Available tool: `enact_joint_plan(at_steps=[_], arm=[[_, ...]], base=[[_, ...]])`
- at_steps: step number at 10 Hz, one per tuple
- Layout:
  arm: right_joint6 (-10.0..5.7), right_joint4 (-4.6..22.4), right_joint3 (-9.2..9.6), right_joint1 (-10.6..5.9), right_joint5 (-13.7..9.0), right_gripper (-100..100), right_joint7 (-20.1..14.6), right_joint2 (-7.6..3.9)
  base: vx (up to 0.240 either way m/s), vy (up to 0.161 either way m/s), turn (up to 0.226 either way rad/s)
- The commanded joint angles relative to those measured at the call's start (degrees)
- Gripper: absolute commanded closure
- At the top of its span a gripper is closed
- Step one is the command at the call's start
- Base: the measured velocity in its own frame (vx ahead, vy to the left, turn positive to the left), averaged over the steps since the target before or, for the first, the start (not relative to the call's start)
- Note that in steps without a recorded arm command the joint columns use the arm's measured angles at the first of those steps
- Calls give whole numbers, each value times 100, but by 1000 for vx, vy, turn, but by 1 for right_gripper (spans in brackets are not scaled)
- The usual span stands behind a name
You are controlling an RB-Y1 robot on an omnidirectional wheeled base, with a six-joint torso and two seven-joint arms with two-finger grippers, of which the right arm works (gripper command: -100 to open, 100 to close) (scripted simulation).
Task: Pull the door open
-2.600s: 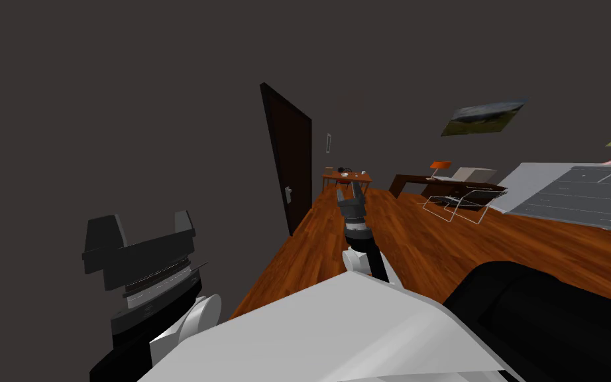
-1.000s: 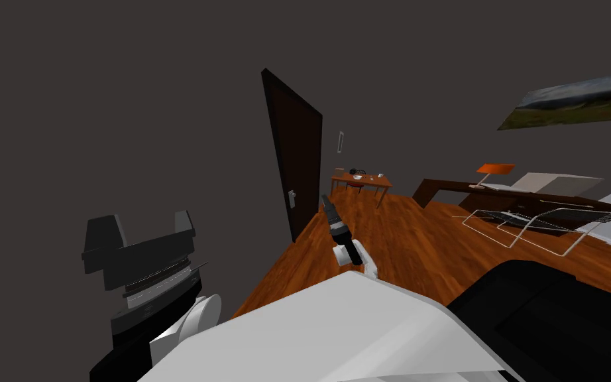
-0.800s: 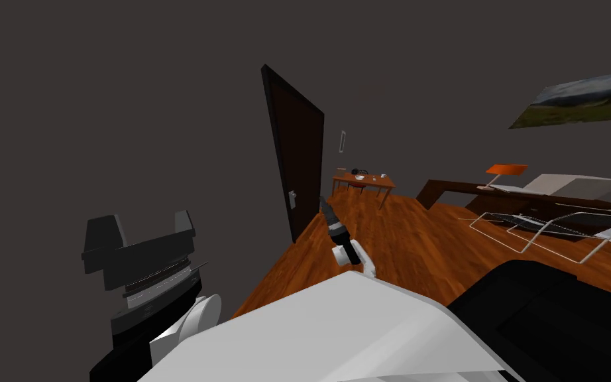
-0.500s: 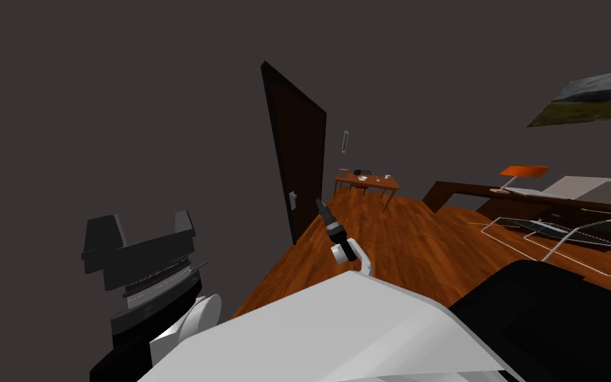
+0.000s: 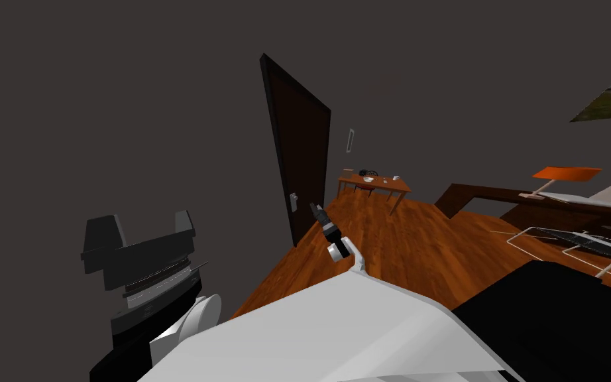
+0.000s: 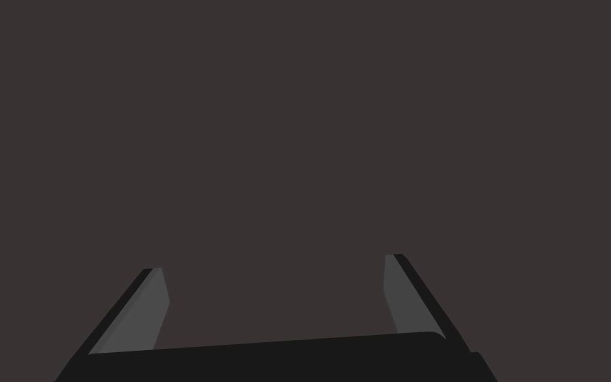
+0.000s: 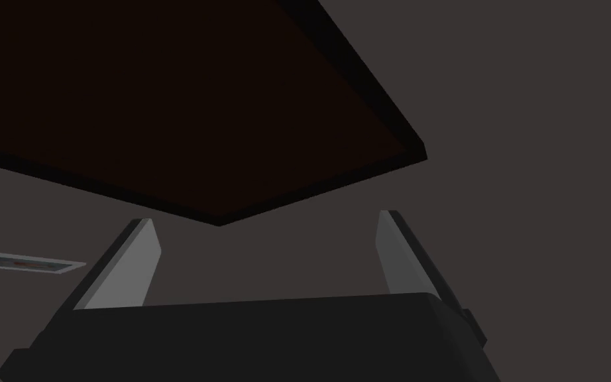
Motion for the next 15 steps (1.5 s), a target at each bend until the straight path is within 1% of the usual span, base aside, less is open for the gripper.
enact_joint_plan(at_steps=[1,6,7,15], arm=[[39,234,6,-138,114,-100,189,-49],[71,1058,36,-574,475,-100,789,-93],[71,1058,36,-574,475,-100,789,-93],[120,2284,80,-1223,1012,-100,1681,-117]], base=[[86,-89,87],[82,-79,86],[57,-59,27],[73,-74,80]])
